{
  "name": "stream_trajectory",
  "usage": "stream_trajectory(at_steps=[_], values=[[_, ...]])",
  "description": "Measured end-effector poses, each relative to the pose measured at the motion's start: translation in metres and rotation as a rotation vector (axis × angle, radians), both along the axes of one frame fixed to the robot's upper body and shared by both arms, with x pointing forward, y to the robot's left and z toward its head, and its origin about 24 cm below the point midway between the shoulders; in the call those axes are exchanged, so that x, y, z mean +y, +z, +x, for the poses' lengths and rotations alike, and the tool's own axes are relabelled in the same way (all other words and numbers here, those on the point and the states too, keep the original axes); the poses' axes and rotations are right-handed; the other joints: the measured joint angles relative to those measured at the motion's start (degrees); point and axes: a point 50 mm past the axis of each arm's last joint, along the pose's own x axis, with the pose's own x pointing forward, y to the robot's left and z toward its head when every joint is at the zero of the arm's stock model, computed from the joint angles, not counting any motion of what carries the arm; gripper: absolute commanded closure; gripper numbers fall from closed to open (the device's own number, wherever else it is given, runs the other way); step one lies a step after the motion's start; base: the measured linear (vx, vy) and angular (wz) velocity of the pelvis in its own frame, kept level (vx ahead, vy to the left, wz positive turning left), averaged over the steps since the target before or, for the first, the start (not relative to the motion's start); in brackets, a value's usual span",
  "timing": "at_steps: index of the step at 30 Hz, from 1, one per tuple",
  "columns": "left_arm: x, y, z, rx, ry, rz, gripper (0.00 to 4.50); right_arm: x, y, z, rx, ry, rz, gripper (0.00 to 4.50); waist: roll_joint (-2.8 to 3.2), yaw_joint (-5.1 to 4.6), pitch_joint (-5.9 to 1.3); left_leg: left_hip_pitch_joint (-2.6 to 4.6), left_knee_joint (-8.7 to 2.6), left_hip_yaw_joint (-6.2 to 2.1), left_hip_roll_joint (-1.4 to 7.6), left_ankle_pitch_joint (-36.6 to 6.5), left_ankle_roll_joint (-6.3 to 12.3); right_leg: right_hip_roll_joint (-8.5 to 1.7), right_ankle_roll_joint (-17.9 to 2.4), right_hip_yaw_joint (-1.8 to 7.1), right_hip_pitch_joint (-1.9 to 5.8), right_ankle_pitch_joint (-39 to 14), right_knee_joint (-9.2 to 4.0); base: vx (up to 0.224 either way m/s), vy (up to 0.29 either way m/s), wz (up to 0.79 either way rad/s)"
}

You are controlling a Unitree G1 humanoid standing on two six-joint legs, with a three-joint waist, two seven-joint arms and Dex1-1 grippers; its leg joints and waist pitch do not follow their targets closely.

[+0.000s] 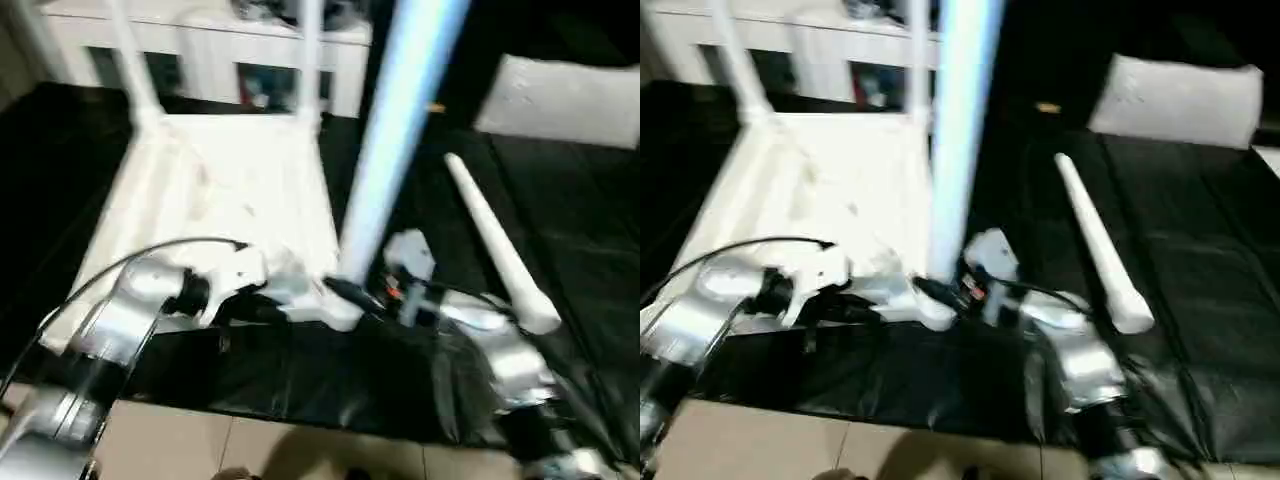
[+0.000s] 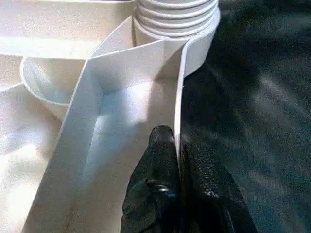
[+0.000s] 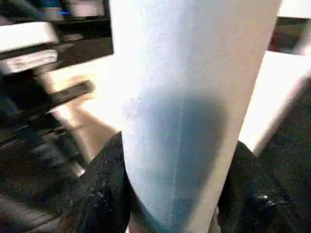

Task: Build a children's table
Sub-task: Insert table leg to table base

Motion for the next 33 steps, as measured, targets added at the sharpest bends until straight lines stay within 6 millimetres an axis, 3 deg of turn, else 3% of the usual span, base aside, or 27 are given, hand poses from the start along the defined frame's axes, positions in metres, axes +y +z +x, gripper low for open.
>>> stream_trajectory(at_steps=[2,4,9,11,29,31,33], values=[[-0.012,0.000,-0.008,-0.013,0.117,-0.040,4.50,0.004,0.000,0.009,0.016,-0.102,0.030,2.60,-0.04,-1.39,0.07,-0.25,0.14,-0.48,0.12,0.00,0.01,-0.09,-0.01,-0.89,0.08,0.00,-0.72,0.000,0.000,0.00],[-0.025,-0.001,-0.010,-0.023,0.212,-0.057,4.50,0.007,0.002,0.019,0.027,-0.187,0.036,2.60,-0.18,-2.21,0.19,-0.28,0.17,-0.53,0.09,-0.01,0.02,-0.09,-0.01,-0.94,0.06,0.00,-0.93,0.000,0.000,0.00],[-0.055,0.000,-0.006,-0.053,0.375,-0.103,4.50,0.015,0.007,0.038,0.039,-0.375,0.035,2.60,-0.62,-2.26,0.80,-0.21,0.13,-0.66,0.04,-0.01,0.02,-0.09,-0.01,-1.18,0.02,0.00,-1.07,0.000,0.000,0.00],[-0.063,0.000,-0.006,-0.064,0.389,-0.106,4.50,0.017,0.008,0.040,0.037,-0.401,0.036,2.60,-0.54,-2.26,0.91,-0.24,0.11,-0.95,0.07,-0.01,0.02,-0.09,-0.01,-1.52,0.22,0.00,-1.38,0.000,0.000,0.00],[-0.062,0.002,0.001,-0.105,0.393,-0.068,4.50,0.020,0.007,0.044,0.003,-0.469,0.024,2.60,-0.29,-2.72,1.23,-0.21,-0.27,-1.28,0.14,-0.02,0.02,-0.14,0.01,-2.20,0.56,-0.01,-2.04,0.000,0.000,0.00],[-0.062,0.002,0.002,-0.107,0.388,-0.067,4.50,0.020,0.007,0.044,0.004,-0.468,0.026,2.04,-0.20,-2.83,1.28,-0.21,-0.33,-1.35,0.14,-0.02,0.02,-0.15,0.02,-2.36,0.62,-0.02,-2.11,0.000,0.000,0.00],[-0.061,0.002,0.003,-0.117,0.373,-0.065,4.50,0.019,-0.001,0.044,0.039,-0.472,0.012,1.88,-0.02,-2.93,1.45,-0.24,-0.54,-1.52,0.15,-0.02,0.02,-0.15,0.04,-2.54,0.79,-0.03,-2.32,0.000,0.000,0.00]])
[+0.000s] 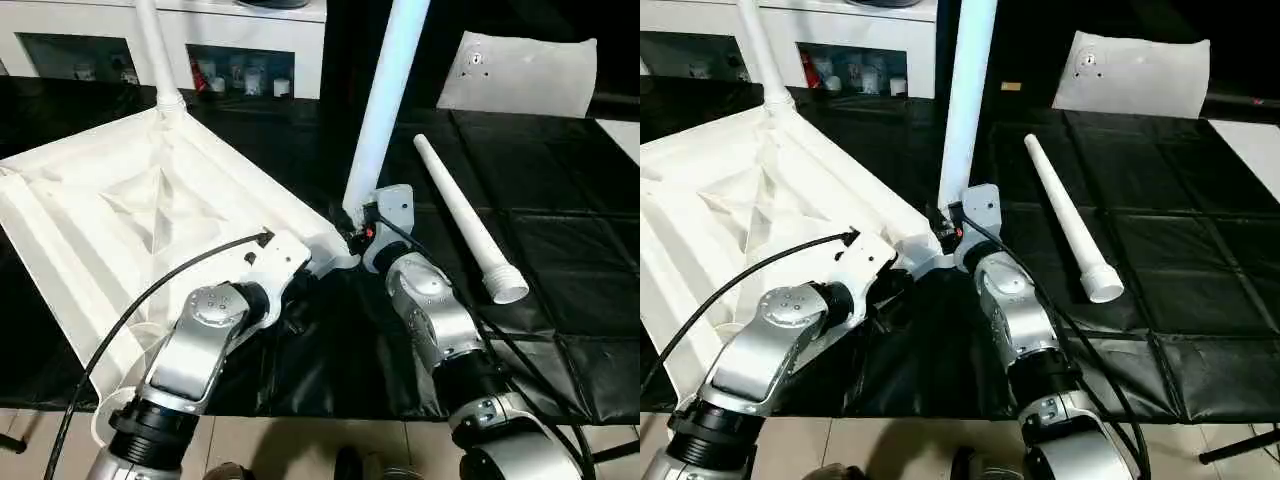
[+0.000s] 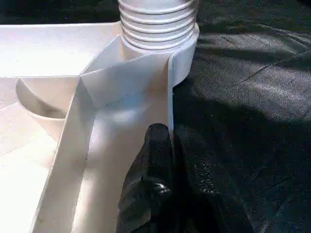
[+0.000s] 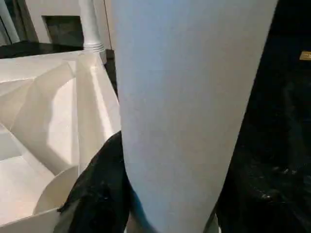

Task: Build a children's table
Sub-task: Insert table leg to table base

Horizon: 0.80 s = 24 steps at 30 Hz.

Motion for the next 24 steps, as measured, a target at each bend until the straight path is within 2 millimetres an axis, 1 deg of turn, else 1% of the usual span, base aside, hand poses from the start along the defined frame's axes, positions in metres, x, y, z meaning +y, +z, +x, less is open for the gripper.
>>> stream_trajectory(at_steps=[1,2,3,4,5,6,7,8,9,10,11,12,13,15,18,20,21,24], values=[[0.001,0.001,0.001,-0.009,-0.012,0.001,4.50,0.000,0.000,0.000,-0.002,0.000,0.002,1.81,0.15,-0.01,0.11,-0.09,-0.12,-0.01,-0.01,0.00,0.00,0.01,0.01,0.09,-0.02,-0.01,0.01,0.000,0.000,0.00],[0.002,0.001,0.002,-0.012,-0.022,0.002,4.50,-0.001,-0.001,0.000,0.002,-0.002,0.002,1.63,0.19,0.02,0.15,-0.06,-0.36,0.04,-0.16,0.00,0.00,0.01,0.02,0.44,-0.13,-0.08,0.20,0.000,0.000,0.00],[0.002,0.001,0.002,-0.015,-0.027,0.000,4.50,-0.001,-0.002,-0.001,0.004,-0.004,0.003,1.52,0.16,0.04,0.17,-0.03,-0.46,0.06,-0.22,0.00,0.00,0.01,0.05,0.58,-0.26,-0.21,0.41,0.000,0.000,0.00],[0.002,0.000,0.002,-0.014,-0.031,0.001,4.50,-0.002,-0.002,-0.001,0.006,-0.005,0.002,1.43,0.09,0.16,0.18,0.12,-0.58,0.14,-0.29,-0.01,0.00,-0.03,0.05,0.51,-0.66,-0.22,0.29,0.000,0.000,0.00],[0.003,0.001,0.003,-0.016,-0.040,-0.001,4.50,-0.003,-0.004,-0.002,0.010,-0.001,0.001,1.43,0.14,0.59,0.19,0.06,-0.77,0.20,-0.26,-0.08,0.10,-0.14,0.05,0.10,-0.74,-0.22,0.07,0.000,0.000,0.00],[0.004,0.002,0.004,-0.019,-0.046,0.002,4.50,-0.005,-0.005,-0.003,0.012,0.001,0.002,1.26,0.30,0.95,0.24,-0.05,-0.88,0.16,-0.12,-0.14,0.21,-0.16,0.06,-0.40,-0.66,-0.22,-0.32,0.000,0.000,0.00],[0.004,0.002,0.005,-0.023,-0.056,0.001,4.50,-0.007,-0.006,-0.005,0.009,0.006,0.008,1.17,0.54,1.12,0.21,-0.34,-1.06,-0.01,0.10,-0.14,0.21,-0.28,0.06,-1.12,-0.21,-0.22,-0.73,0.064,0.007,-0.03],[0.005,0.002,0.007,-0.024,-0.070,-0.003,4.50,-0.011,-0.008,-0.008,0.010,0.012,0.008,1.09,0.55,1.17,0.22,-0.63,-1.13,-0.08,0.24,-0.13,0.20,-0.38,0.07,-1.45,-0.26,-0.23,-0.85,0.064,0.007,-0.03],[0.005,0.003,0.008,-0.028,-0.075,-0.005,4.50,-0.014,-0.014,-0.011,0.030,0.016,0.004,1.02,0.53,1.05,0.21,-0.79,-1.07,-0.09,0.25,-0.13,0.20,-0.38,0.07,-1.37,-0.33,-0.22,-0.75,0.000,0.000,0.00],[0.005,0.004,0.009,-0.032,-0.084,-0.003,4.50,-0.018,-0.021,-0.016,0.054,0.016,0.002,0.93,0.44,1.11,0.23,-0.86,-1.06,0.07,0.19,-0.13,0.20,-0.43,0.06,-1.11,-0.50,-0.22,-0.54,0.000,0.000,0.00],[0.007,0.003,0.009,-0.037,-0.094,-0.001,4.50,-0.022,-0.024,-0.021,0.054,0.023,0.016,0.93,0.46,1.10,0.24,-0.90,-1.12,0.30,0.06,-0.13,0.20,-0.61,0.04,-0.98,-0.69,-0.21,-0.36,0.000,0.000,0.00],[0.008,0.004,0.010,-0.039,-0.103,-0.002,4.50,-0.024,-0.023,-0.022,0.049,0.028,0.024,0.72,0.47,1.14,0.23,-0.92,-1.21,0.41,-0.08,-0.13,0.20,-0.79,0.04,-0.98,-0.87,-0.21,-0.23,0.000,0.000,0.00],[0.008,0.004,0.012,-0.046,-0.111,-0.001,4.50,-0.027,-0.023,-0.023,0.046,0.034,0.022,0.64,0.48,1.33,0.24,-1.02,-1.22,0.41,-0.11,-0.12,0.20,-0.81,0.04,-0.99,-0.99,-0.21,-0.20,0.000,0.000,0.00],[0.015,0.005,0.014,-0.059,-0.136,0.016,4.50,-0.038,-0.025,-0.031,0.047,0.049,0.018,0.59,0.44,1.72,0.24,-1.03,-1.29,0.42,-0.07,-0.12,0.21,-0.80,0.04,-1.01,-1.02,-0.21,-0.20,0.000,0.000,0.00],[0.029,0.006,0.016,-0.078,-0.173,0.037,4.50,-0.060,-0.032,-0.042,0.067,0.048,0.012,0.21,0.45,1.93,0.24,-1.01,-1.29,0.44,-0.06,-0.11,0.21,-0.80,0.04,-1.01,-1.02,-0.21,-0.17,0.000,0.000,0.00],[0.035,0.006,0.017,-0.077,-0.214,0.042,4.50,-0.073,-0.027,-0.047,0.042,0.068,0.010,0.04,0.45,1.99,0.24,-0.98,-1.27,0.47,-0.06,-0.11,0.21,-0.80,0.04,-1.00,-1.02,-0.20,-0.14,0.000,0.000,0.00],[0.037,0.006,0.017,-0.078,-0.228,0.045,4.50,-0.076,-0.023,-0.047,0.026,0.080,0.011,0.04,0.45,2.03,0.23,-0.96,-1.24,0.47,-0.06,-0.11,0.21,-0.80,0.03,-0.98,-1.02,-0.20,-0.11,0.000,0.000,0.00],[0.042,0.007,0.019,-0.079,-0.289,0.056,4.50,-0.085,-0.005,-0.047,-0.040,0.132,0.001,0.04,0.39,2.56,0.20,-0.95,-1.23,0.54,-0.04,-0.10,0.21,-0.80,-0.01,-0.89,-1.02,-0.17,0.04,0.000,0.000,0.00]])
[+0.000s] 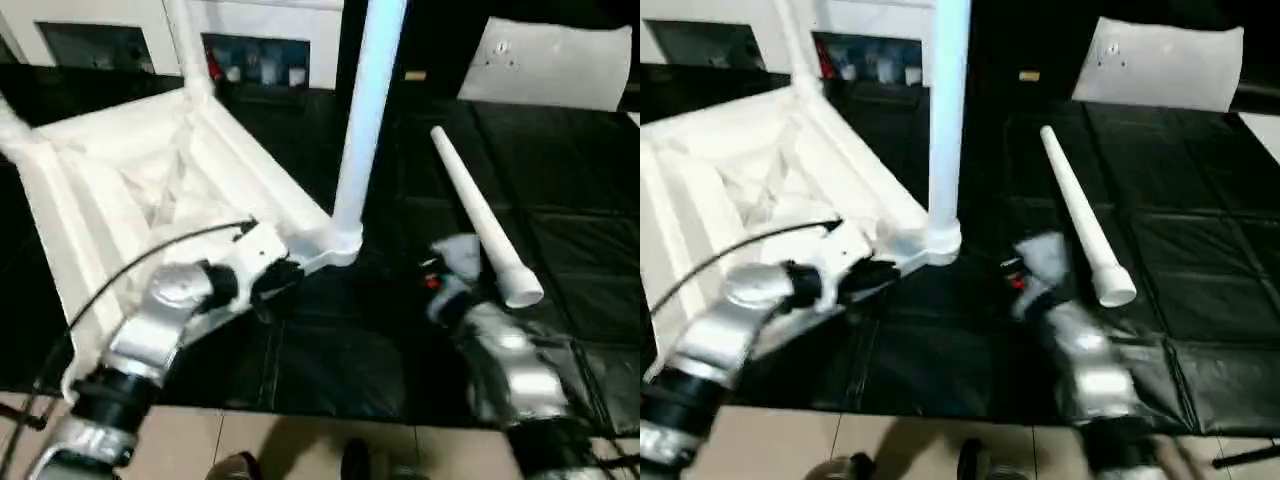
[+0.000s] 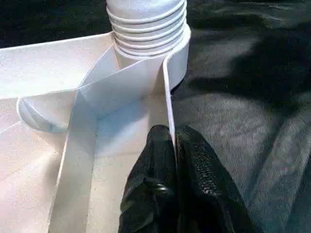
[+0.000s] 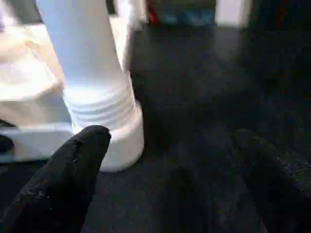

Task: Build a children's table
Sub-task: Insert table leg to table base

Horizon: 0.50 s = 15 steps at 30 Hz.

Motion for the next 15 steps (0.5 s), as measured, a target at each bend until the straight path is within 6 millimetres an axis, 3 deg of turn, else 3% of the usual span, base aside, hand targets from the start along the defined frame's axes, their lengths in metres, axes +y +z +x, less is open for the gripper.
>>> stream_trajectory(at_steps=[4,8,11,15], values=[[0.005,-0.001,-0.001,0.018,-0.096,0.010,4.50,-0.009,0.004,-0.006,0.004,0.087,-0.019,0.04,-0.37,1.11,-0.22,0.15,0.39,0.48,-0.08,0.05,-0.06,0.05,-0.08,1.15,-0.05,0.07,1.23,0.000,0.000,0.00],[0.008,0.002,-0.001,0.040,-0.192,0.020,4.50,-0.014,0.011,-0.011,0.011,0.234,-0.083,0.04,-0.44,2.09,-0.31,0.14,0.68,0.67,-0.07,0.32,-0.17,0.05,-0.17,1.54,-0.14,0.26,1.77,0.013,0.002,0.01],[0.010,0.003,-0.002,0.054,-0.252,0.033,4.50,-0.013,0.013,-0.012,0.014,0.312,-0.106,0.04,-1.04,2.84,-0.78,0.04,1.03,1.15,-0.22,0.23,0.06,0.04,-0.25,2.60,-0.83,0.18,3.01,0.076,0.003,0.04],[0.012,0.005,0.001,0.056,-0.298,0.051,4.50,-0.011,0.017,-0.012,0.026,0.426,-0.169,0.04,-1.38,3.28,-1.00,-0.08,1.12,1.31,-0.21,0.13,0.28,0.00,-0.46,2.72,-1.26,-0.14,3.57,0.015,-0.001,-0.01]])
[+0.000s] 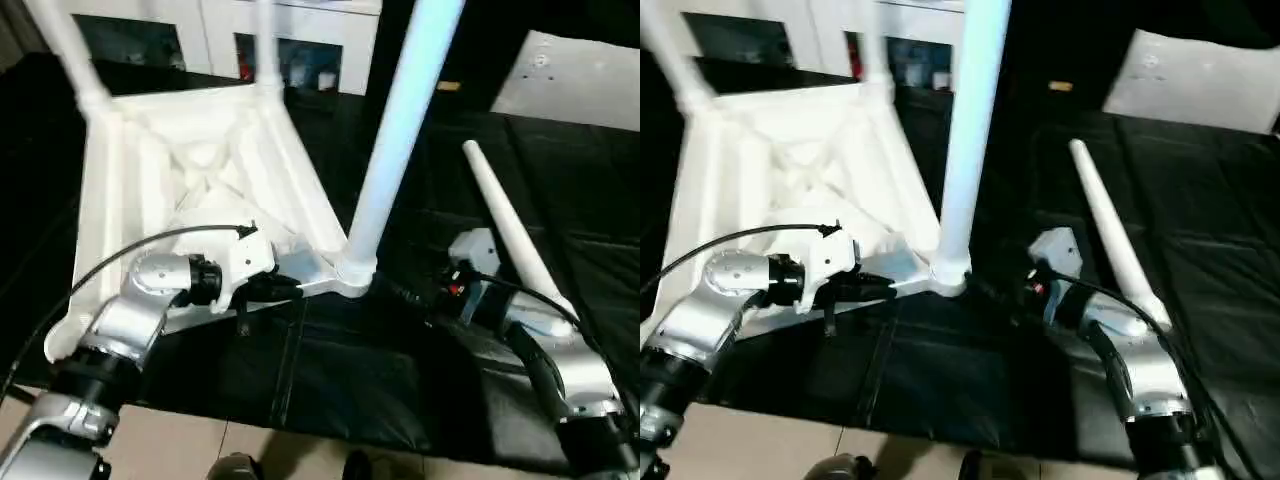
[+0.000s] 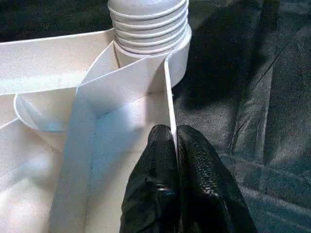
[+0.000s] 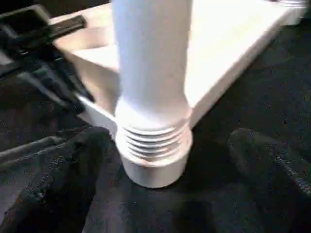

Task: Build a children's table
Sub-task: Insert table leg to table base, then rotate leg to tighten

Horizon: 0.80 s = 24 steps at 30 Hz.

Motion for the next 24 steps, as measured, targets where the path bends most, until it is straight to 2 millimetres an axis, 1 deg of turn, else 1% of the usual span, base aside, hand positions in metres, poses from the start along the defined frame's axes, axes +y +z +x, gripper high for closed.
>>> stream_trajectory(at_steps=[3,6,12,13,14,15,17,18,19,21,24], values=[[0.005,0.000,0.002,0.008,-0.033,0.020,4.50,0.002,0.001,-0.001,0.006,0.072,-0.046,0.04,-0.22,0.00,-0.14,0.02,0.05,0.07,0.07,0.01,0.00,0.02,-0.08,0.00,0.00,-0.07,0.18,0.000,0.000,0.00],[0.006,0.000,0.000,0.030,-0.073,0.029,4.50,0.008,0.001,0.002,0.004,0.111,-0.074,0.04,-0.23,0.10,-0.14,0.05,0.27,0.08,0.10,0.02,-0.04,0.02,-0.13,0.02,0.05,-0.04,0.26,0.000,0.000,0.00],[0.002,-0.001,-0.004,0.056,-0.169,0.035,4.50,0.018,0.000,0.006,0.017,0.194,-0.087,0.04,-0.41,1.19,-0.26,0.13,0.74,0.07,0.15,-0.01,-0.10,0.01,-0.19,0.10,0.10,0.04,0.44,0.000,0.000,0.00],[0.001,-0.001,-0.004,0.057,-0.179,0.037,4.50,0.021,0.000,0.007,0.021,0.207,-0.084,0.22,-0.41,1.36,-0.25,0.14,0.80,0.07,0.15,-0.02,-0.11,0.00,-0.19,0.12,0.09,0.04,0.52,0.000,0.000,0.00],[0.001,-0.002,-0.004,0.059,-0.188,0.040,4.50,0.022,0.000,0.008,0.026,0.215,-0.081,0.22,-0.41,1.49,-0.26,0.14,0.83,0.07,0.15,-0.03,-0.12,-0.01,-0.19,0.12,0.09,0.04,0.59,0.000,0.000,0.00],[0.001,-0.002,-0.005,0.057,-0.194,0.040,4.50,0.024,-0.001,0.008,0.032,0.230,-0.076,0.42,-0.42,1.59,-0.26,0.12,0.88,0.07,0.15,-0.04,-0.14,-0.01,-0.18,0.13,0.09,0.03,0.67,0.000,0.000,0.00],[0.001,-0.003,-0.004,0.059,-0.196,0.040,4.50,0.026,-0.002,0.009,0.043,0.253,-0.074,0.44,-0.43,1.63,-0.26,0.10,0.92,0.07,0.15,-0.06,-0.20,-0.02,-0.17,0.15,0.10,0.02,0.76,0.000,0.000,0.00],[0.001,-0.003,-0.003,0.060,-0.199,0.040,4.50,0.026,-0.003,0.009,0.055,0.266,-0.076,0.53,-0.42,1.64,-0.26,0.10,0.94,0.07,0.15,-0.08,-0.26,-0.02,-0.16,0.15,0.11,0.02,0.79,0.000,0.000,0.00],[0.000,-0.002,-0.003,0.059,-0.200,0.040,4.50,0.027,-0.004,0.008,0.062,0.273,-0.077,0.70,-0.43,1.66,-0.26,0.10,0.94,0.06,0.15,-0.10,-0.31,-0.02,-0.11,0.14,0.11,-0.01,0.79,0.000,0.000,0.00],[0.000,-0.002,-0.003,0.060,-0.203,0.041,4.50,0.027,-0.006,0.008,0.070,0.284,-0.077,0.86,-0.43,1.65,-0.26,0.09,0.96,0.06,0.16,-0.10,-0.31,-0.02,-0.07,0.14,0.11,-0.03,0.80,0.000,0.000,0.00],[0.001,-0.002,-0.002,0.061,-0.208,0.042,4.50,0.027,-0.007,0.010,0.090,0.293,-0.074,1.25,-0.43,1.62,-0.26,0.09,0.97,0.06,0.16,-0.09,-0.30,-0.02,-0.13,0.14,0.11,0.00,0.81,0.000,0.000,0.00]])
